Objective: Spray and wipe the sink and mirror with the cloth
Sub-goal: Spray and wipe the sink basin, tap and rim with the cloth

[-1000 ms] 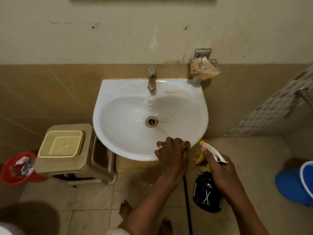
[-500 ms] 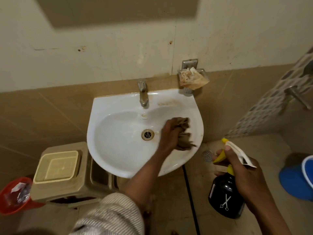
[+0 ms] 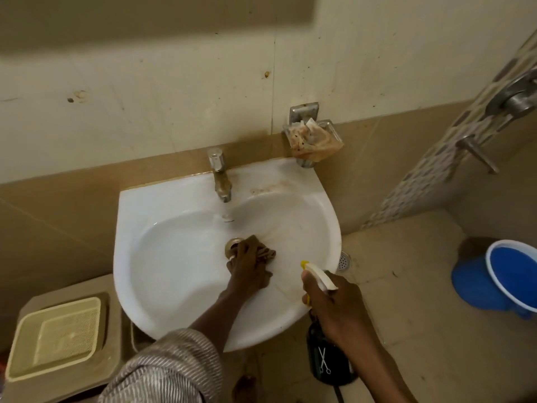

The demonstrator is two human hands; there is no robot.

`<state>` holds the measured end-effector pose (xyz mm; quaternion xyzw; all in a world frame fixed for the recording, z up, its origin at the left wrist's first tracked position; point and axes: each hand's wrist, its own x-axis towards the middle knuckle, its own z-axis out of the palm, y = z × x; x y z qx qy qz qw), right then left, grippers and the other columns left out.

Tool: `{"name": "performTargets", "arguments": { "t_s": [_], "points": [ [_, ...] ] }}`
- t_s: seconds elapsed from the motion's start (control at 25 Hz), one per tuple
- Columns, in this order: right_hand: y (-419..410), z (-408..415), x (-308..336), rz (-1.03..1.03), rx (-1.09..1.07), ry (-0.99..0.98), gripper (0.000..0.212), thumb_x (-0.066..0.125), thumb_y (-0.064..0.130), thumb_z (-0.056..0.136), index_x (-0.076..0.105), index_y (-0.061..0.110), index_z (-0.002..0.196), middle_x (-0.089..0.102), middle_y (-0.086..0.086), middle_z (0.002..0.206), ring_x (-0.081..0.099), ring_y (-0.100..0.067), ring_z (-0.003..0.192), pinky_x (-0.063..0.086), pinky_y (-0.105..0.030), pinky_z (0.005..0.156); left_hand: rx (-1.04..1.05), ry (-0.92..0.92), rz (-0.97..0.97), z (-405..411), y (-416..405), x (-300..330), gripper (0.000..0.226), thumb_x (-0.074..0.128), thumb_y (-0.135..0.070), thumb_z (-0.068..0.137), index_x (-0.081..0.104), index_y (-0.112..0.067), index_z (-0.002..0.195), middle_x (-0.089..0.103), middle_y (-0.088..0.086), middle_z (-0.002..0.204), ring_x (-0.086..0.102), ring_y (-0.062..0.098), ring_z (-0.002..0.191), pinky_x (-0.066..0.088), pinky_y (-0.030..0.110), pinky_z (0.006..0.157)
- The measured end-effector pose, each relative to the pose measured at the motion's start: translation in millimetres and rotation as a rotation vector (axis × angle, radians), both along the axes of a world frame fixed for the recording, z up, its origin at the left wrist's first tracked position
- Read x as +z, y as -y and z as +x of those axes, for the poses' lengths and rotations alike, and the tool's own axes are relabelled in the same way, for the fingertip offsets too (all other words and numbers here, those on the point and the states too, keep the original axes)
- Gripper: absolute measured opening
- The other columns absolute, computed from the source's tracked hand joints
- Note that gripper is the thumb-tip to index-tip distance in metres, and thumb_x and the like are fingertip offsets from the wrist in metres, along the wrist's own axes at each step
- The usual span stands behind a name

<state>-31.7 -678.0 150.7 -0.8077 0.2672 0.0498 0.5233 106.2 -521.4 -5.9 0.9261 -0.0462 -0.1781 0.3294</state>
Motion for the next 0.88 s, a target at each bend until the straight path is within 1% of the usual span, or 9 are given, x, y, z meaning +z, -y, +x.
{"name": "performTargets", "arguments": {
  "t_s": [0.16, 0.28, 0.4, 0.48, 0.56, 0.6, 0.72, 0.76, 0.88],
  "points": [
    [11, -8, 6, -0.099, -0.119, 0.021, 0.039, 0.059, 0.047, 0.1, 0.067, 0.025, 0.068, 0.072, -0.006, 0.063, 0.069, -0.016, 0.059, 0.056, -0.041, 0.064, 0.106, 0.038, -0.153, 16, 36, 2, 0.058, 0.062, -0.016, 0.081, 0.044, -0.012, 0.136, 0.027, 0.011, 0.146, 0.034, 0.039, 0.129, 0.041, 0.054, 0.103],
    [19, -18, 14, -0.044, -0.211, 0.083, 0.046, 0.056, 0.061, 0.092, 0.071, 0.022, 0.072, 0.074, -0.008, 0.07, 0.073, -0.022, 0.065, 0.058, -0.042, 0.065, 0.185, 0.076, -0.281, 26, 69, 14, 0.056, 0.064, -0.01, 0.081, 0.044, -0.009, 0.133, 0.024, 0.011, 0.15, 0.035, 0.033, 0.129, 0.049, 0.029, 0.093],
    [26, -27, 22, -0.049, -0.314, 0.134, 0.032, 0.058, 0.059, 0.094, 0.075, 0.034, 0.083, 0.075, -0.011, 0.073, 0.074, -0.031, 0.071, 0.063, -0.057, 0.07, 0.189, -0.009, -0.407, 23, 106, 36, 0.062, 0.06, -0.027, 0.079, 0.041, -0.014, 0.137, 0.033, 0.008, 0.143, 0.041, 0.029, 0.123, 0.044, 0.041, 0.098],
    [28, -33, 28, -0.053, -0.373, 0.176, 0.025, 0.058, 0.061, 0.092, 0.077, 0.047, 0.086, 0.077, -0.006, 0.074, 0.075, -0.028, 0.072, 0.063, -0.06, 0.073, 0.209, -0.144, -0.613, 21, 124, 51, 0.054, 0.055, -0.026, 0.081, 0.044, -0.018, 0.134, 0.042, 0.009, 0.125, 0.05, 0.022, 0.107, 0.046, 0.039, 0.091],
    [29, -38, 35, -0.031, -0.418, 0.227, 0.026, 0.057, 0.066, 0.087, 0.078, 0.052, 0.089, 0.078, -0.004, 0.075, 0.076, -0.025, 0.073, 0.063, -0.06, 0.075, 0.183, -0.3, -0.874, 10, 134, 63, 0.028, 0.054, -0.013, 0.094, 0.049, -0.017, 0.121, 0.045, 0.011, 0.099, 0.056, 0.014, 0.078, 0.048, 0.034, 0.072],
    [31, -40, 38, -0.013, -0.445, 0.257, 0.026, 0.058, 0.066, 0.086, 0.079, 0.052, 0.091, 0.078, -0.004, 0.076, 0.076, -0.024, 0.073, 0.064, -0.059, 0.075, 0.14, -0.308, -0.909, 3, 134, 68, 0.024, 0.055, -0.01, 0.096, 0.051, -0.016, 0.119, 0.047, 0.01, 0.097, 0.057, 0.015, 0.077, 0.05, 0.034, 0.071],
    [38, -46, 45, 0.039, -0.499, 0.318, 0.023, 0.06, 0.058, 0.089, 0.081, 0.048, 0.094, 0.081, -0.003, 0.085, 0.079, -0.018, 0.083, 0.067, -0.045, 0.071, -0.04, -0.199, -0.819, -19, 125, 77, 0.027, 0.06, -0.009, 0.093, 0.065, -0.015, 0.119, 0.059, 0.006, 0.117, 0.052, 0.026, 0.115, 0.043, 0.044, 0.105],
    [41, -47, 48, 0.043, -0.503, 0.318, 0.023, 0.06, 0.057, 0.089, 0.081, 0.048, 0.093, 0.081, -0.002, 0.087, 0.078, -0.018, 0.087, 0.067, -0.038, 0.069, -0.145, -0.156, -0.767, -25, 120, 81, 0.026, 0.06, -0.006, 0.092, 0.066, -0.009, 0.117, 0.061, 0.009, 0.12, 0.05, 0.028, 0.12, 0.039, 0.044, 0.11],
    [47, -50, 52, 0.016, -0.511, 0.317, 0.032, 0.058, 0.055, 0.092, 0.082, 0.034, 0.093, 0.081, 0.002, 0.091, 0.077, -0.022, 0.094, 0.067, -0.039, 0.069, -0.521, -0.017, -0.582, -39, 97, 92, 0.024, 0.054, -0.009, 0.09, 0.065, 0.011, 0.097, 0.063, 0.027, 0.104, 0.055, 0.04, 0.105, 0.038, 0.048, 0.103]
  ]
}}
